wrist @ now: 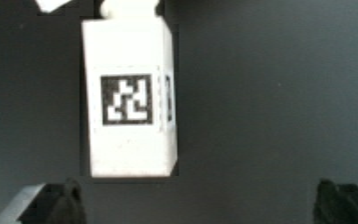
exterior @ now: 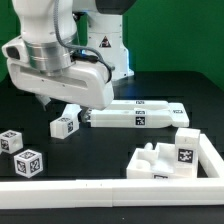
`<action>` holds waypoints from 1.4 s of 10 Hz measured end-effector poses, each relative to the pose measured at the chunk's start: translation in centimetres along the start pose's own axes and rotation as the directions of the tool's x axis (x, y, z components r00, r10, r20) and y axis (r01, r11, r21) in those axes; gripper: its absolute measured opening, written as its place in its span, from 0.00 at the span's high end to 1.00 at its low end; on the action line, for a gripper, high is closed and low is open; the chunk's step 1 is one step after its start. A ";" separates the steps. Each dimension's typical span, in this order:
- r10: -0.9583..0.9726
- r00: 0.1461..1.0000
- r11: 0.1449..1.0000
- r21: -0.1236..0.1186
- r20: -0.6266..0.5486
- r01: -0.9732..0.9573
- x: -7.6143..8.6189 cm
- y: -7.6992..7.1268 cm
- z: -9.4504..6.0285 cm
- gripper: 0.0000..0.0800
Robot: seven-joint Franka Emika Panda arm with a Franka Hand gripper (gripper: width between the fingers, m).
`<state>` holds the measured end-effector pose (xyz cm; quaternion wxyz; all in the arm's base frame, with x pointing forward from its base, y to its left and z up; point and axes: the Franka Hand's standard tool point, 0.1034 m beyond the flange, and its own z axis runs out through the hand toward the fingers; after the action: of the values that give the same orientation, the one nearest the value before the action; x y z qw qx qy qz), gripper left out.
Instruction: Assemble chair
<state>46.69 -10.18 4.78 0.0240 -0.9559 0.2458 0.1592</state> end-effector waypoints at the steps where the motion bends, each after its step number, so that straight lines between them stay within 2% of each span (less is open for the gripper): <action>1: -0.026 0.993 0.999 0.040 0.117 0.021 -0.3 0.2 -0.1 0.19; 2: -0.026 0.983 0.998 0.056 0.183 0.016 0.3 0.4 -0.4 0.19; 5: -0.027 0.932 0.999 0.044 0.361 0.012 -0.1 0.6 0.2 0.19; 6: -0.027 0.885 0.999 0.047 0.466 0.006 -1.2 1.1 -0.1 0.19; 7: -0.013 0.823 0.999 0.049 0.568 -0.018 -2.2 2.5 -0.6 0.19; 8: -0.009 0.793 0.999 0.037 0.609 -0.017 -1.2 2.6 0.5 0.19; 9: -0.014 0.796 1.000 0.031 0.605 -0.005 -0.4 2.2 0.9 0.19; 11: -0.015 0.796 0.999 0.033 0.605 -0.006 -0.6 2.2 0.8 0.19; 12: -0.004 0.786 0.999 0.030 0.618 -0.019 -0.7 2.6 1.8 0.19; 14: 0.000 0.786 0.999 0.030 0.618 -0.023 -0.7 2.1 3.5 0.19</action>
Offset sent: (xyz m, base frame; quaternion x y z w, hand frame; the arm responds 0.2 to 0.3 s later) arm 0.0000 0.0000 0.0000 0.0000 -0.1938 0.0000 0.9810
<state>44.09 -11.30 1.73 0.1192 -0.8493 0.2330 0.4584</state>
